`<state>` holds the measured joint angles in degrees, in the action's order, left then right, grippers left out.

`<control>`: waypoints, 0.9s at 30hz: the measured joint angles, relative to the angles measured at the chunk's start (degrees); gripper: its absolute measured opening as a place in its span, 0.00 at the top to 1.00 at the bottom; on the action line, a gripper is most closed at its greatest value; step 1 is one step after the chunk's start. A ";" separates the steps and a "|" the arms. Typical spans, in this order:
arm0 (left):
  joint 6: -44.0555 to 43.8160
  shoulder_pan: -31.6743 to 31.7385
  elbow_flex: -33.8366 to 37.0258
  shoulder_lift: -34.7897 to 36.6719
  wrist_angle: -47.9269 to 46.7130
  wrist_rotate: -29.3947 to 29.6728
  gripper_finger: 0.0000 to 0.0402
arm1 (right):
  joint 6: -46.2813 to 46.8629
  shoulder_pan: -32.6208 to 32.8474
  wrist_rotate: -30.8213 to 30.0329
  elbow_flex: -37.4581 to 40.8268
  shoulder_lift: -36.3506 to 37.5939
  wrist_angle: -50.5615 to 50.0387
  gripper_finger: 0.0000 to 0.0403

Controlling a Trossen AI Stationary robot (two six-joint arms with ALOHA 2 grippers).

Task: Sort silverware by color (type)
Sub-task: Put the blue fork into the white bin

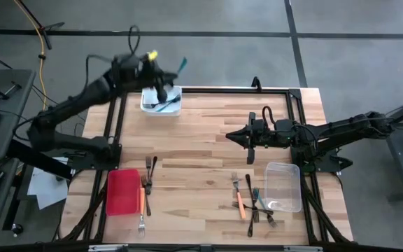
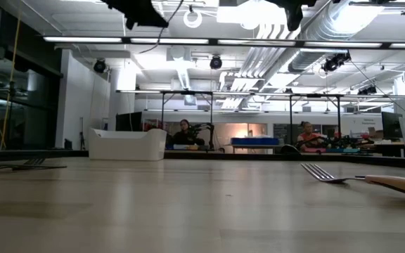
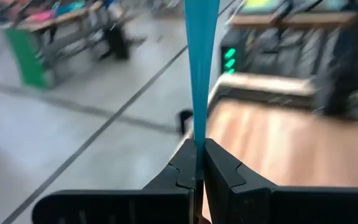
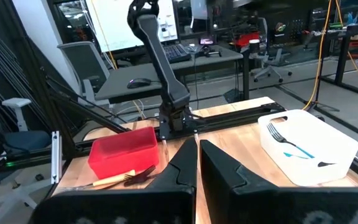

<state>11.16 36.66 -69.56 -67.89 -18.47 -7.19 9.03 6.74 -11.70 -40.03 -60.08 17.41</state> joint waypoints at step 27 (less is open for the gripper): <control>7.12 13.58 14.58 -19.76 -9.98 7.90 1.00 | 0.13 0.00 -4.42 -0.02 0.00 -0.44 0.99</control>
<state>18.28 50.24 -54.98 -87.66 -28.45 0.71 9.16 6.74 -16.12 -40.05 -60.09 16.97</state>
